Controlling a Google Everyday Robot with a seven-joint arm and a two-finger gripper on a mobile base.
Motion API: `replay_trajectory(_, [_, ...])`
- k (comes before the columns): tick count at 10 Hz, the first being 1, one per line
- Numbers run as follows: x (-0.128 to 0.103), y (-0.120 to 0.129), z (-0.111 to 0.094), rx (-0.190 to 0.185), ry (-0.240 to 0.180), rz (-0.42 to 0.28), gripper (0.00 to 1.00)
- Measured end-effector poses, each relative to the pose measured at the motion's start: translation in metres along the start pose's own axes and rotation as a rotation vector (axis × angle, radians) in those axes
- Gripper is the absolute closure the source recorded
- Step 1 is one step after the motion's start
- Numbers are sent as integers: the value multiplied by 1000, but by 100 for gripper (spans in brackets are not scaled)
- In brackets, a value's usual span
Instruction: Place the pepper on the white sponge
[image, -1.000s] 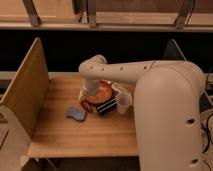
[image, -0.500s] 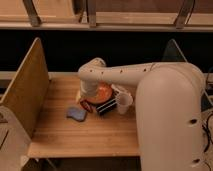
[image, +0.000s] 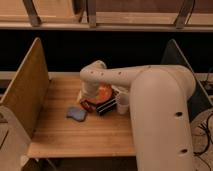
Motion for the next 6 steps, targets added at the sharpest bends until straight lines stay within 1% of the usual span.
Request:
replay_trajectory(2, [-1, -4, 9, 7, 12, 58, 35])
replay_trajectory(4, [0, -2, 16, 16, 26, 89, 35])
replay_trajectory(6, [6, -2, 27, 27, 51, 116, 35])
